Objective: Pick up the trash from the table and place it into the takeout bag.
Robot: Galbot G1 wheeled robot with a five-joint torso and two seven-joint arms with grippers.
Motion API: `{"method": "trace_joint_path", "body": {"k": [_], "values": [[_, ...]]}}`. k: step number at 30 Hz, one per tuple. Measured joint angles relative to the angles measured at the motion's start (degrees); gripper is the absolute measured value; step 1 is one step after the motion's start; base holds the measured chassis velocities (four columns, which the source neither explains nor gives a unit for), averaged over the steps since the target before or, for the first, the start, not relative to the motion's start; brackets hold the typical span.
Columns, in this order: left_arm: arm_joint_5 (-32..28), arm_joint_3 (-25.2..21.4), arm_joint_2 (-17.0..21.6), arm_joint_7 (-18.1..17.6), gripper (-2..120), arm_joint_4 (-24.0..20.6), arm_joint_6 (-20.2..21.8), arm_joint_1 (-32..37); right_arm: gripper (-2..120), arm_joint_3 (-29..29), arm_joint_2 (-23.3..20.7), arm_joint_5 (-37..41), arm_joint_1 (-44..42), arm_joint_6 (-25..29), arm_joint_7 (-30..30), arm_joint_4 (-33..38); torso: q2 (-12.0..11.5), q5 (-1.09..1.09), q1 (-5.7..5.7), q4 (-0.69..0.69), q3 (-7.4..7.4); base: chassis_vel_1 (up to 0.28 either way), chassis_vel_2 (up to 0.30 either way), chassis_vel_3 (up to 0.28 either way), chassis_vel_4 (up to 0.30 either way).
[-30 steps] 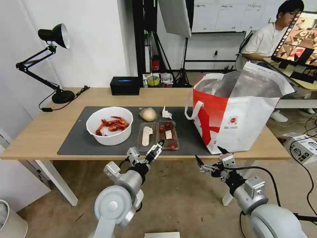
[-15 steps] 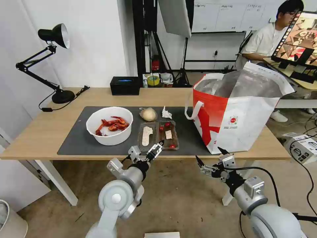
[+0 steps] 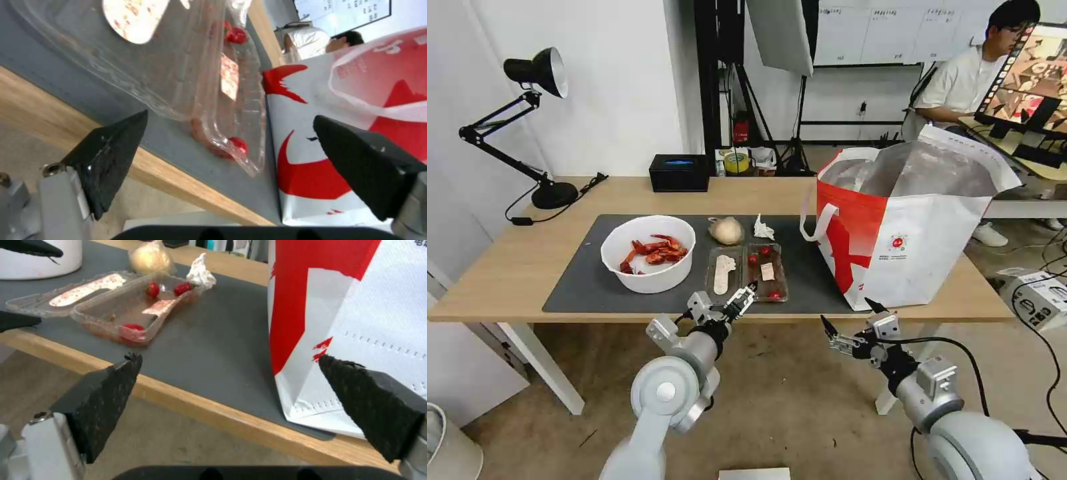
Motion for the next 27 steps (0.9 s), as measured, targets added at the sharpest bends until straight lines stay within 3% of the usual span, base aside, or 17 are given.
{"method": "trace_joint_path", "body": {"k": [7, 16, 27], "values": [[-0.54, 0.0, 0.11, -1.37, 100, 0.15, 0.0, -0.62, 100, 0.05, 0.0, -0.03, -0.08, 0.06, 0.0, -0.03, 0.0, 0.0, 0.0, 0.0, 0.0, 0.0, 0.0, 0.0, 0.0], [-2.3, 0.2, -0.05, -6.08, 100, 0.02, 1.19, -1.92, 100, 0.19, 0.16, -0.11, -0.24, 0.21, 0.01, -0.05, 0.0, 0.0, 0.0, 0.0, 0.0, 0.0, 0.0, 0.0, 0.0], [-2.83, 0.42, -0.39, -7.11, 100, 1.17, 1.29, -3.41, 100, -0.07, 0.72, -0.86, -0.59, 0.48, 0.01, -0.28, 0.0, 0.0, 0.0, 0.0, 0.0, 0.0, 0.0, 0.0, 0.0]]}}
